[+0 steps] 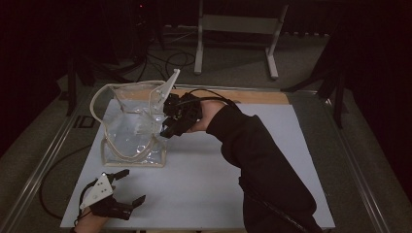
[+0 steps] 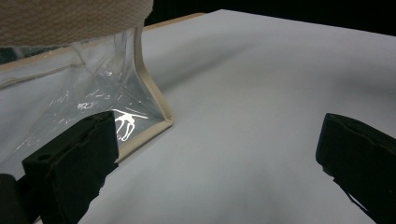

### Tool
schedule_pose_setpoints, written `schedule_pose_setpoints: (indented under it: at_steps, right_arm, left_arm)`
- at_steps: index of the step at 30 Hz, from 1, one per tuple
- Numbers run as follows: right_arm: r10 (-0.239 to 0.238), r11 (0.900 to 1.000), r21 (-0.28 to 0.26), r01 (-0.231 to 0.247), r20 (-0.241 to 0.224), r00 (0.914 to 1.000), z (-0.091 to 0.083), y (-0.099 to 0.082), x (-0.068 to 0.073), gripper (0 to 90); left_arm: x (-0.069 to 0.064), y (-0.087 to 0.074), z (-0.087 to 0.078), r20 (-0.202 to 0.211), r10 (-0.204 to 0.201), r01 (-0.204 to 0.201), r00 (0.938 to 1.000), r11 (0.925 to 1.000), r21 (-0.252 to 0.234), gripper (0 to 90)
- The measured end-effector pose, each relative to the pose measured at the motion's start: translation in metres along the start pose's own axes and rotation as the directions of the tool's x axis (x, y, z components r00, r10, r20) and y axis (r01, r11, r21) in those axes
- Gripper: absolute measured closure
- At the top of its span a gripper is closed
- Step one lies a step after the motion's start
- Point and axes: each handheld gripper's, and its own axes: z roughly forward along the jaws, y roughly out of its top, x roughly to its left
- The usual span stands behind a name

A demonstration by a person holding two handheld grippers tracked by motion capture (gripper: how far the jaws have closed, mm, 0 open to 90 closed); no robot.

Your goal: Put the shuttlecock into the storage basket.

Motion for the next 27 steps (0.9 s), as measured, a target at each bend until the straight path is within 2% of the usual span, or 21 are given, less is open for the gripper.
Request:
schedule_pose_setpoints:
  at_steps: [14, 22, 27]
  right_arm:
    - [0.012, 0.9998, -0.015, -0.012, -0.001, 0.9999, 0.021, 0.019, -0.004, 66.3]
    - [0.011, 0.9998, -0.015, -0.012, -0.027, 0.9996, 0.045, 0.031, -0.003, 66.2]
    - [0.025, 0.9997, 0.009, -0.025, -0.021, 0.9995, 0.059, 0.035, -0.003, 66.2]
  left_arm:
    - [0.000, 0.000, -0.001, 0.002, -0.001, 0.001, 1.0000, 1.0000, -0.001, 0.4]
    - [0.000, 0.000, 0.000, 0.007, -0.002, 0.002, 1.0000, 1.0000, -0.003, 0.4]
    - [0.000, 0.000, 0.000, 0.009, -0.001, 0.001, 1.0000, 1.0000, -0.004, 0.4]
